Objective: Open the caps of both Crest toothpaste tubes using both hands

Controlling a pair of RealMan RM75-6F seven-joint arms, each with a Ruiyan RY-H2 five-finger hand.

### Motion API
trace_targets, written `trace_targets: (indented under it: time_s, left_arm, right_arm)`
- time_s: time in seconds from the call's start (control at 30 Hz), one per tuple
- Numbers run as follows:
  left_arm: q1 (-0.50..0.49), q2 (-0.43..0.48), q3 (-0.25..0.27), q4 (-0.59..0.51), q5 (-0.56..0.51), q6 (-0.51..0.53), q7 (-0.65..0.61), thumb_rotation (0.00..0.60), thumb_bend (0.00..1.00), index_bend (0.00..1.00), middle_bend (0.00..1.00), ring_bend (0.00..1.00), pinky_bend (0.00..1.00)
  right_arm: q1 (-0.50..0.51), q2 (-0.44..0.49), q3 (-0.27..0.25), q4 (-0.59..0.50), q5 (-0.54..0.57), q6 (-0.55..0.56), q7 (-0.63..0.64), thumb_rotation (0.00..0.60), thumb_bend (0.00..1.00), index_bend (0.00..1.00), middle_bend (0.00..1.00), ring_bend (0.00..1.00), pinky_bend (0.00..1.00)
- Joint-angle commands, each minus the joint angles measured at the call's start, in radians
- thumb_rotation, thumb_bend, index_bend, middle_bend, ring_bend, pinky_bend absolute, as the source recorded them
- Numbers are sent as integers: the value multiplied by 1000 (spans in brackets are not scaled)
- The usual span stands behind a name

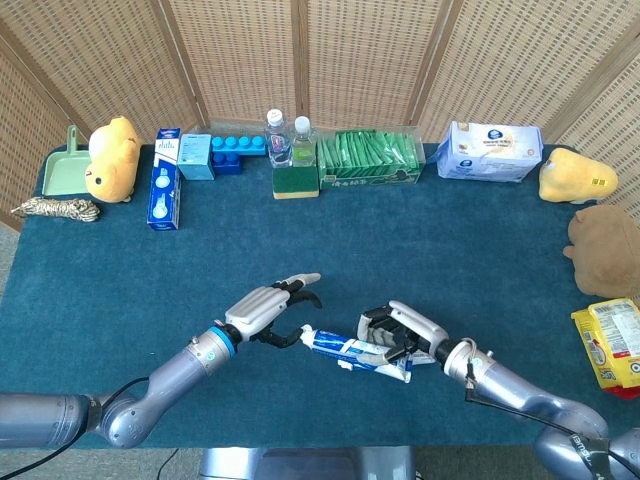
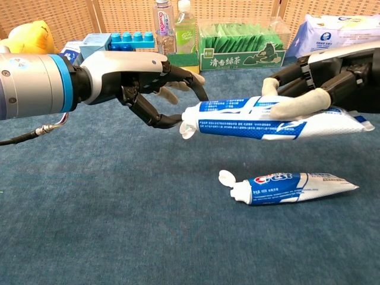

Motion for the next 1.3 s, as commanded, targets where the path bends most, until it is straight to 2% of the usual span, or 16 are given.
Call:
trace_targets:
  time_s: [0.03, 0.23, 0.43, 0.67, 0.77, 0.87, 1.07, 1.17, 1.3]
  left_arm:
    - [2, 2, 0, -2, 4, 0, -2, 600, 425, 252, 23, 0, 99]
    - [4, 2, 3, -1, 6, -1, 0, 600, 427, 252, 22, 0, 94]
    - [23, 34, -16, -33, 29, 30, -16, 600, 425, 250, 22, 0, 92]
    - [59, 125, -29, -107, 65, 82, -15, 600, 426, 246, 22, 0, 90]
    - [120, 223, -21, -178, 91, 153, -14, 600, 426, 245, 22, 0, 88]
    - [161, 283, -2, -218, 122, 177, -21, 600, 425, 244, 23, 0, 84]
    - [241, 371, 45, -261, 184, 226, -34, 600, 426, 243, 29, 0, 76]
    - [316, 433, 89, -285, 243, 288, -43, 600, 426, 243, 31, 0, 73]
    - [390, 479, 129, -291, 302, 343, -65, 600, 426, 243, 31, 0, 70]
  right_arm:
    - [4, 6, -6, 6, -17, 15, 30, 600, 476, 891, 698, 668, 765]
    - [17, 18, -19, 13, -56, 37, 104, 600, 477, 890, 698, 668, 765]
    - [27, 16, -33, 41, -47, 41, 106, 600, 477, 890, 698, 668, 765]
    - [39, -4, -44, 92, -25, 36, 107, 600, 475, 890, 696, 667, 755]
    - [43, -34, -44, 160, 4, 37, 97, 600, 473, 888, 693, 652, 731]
    - [51, -54, -46, 200, 11, 33, 86, 600, 468, 879, 689, 632, 703]
    - [55, -80, -52, 273, 30, 33, 39, 600, 449, 846, 666, 584, 560]
    - [54, -105, -58, 316, 28, 39, 35, 600, 446, 806, 622, 530, 497]
    - [58, -128, -70, 375, 15, 40, 16, 600, 440, 764, 593, 472, 361]
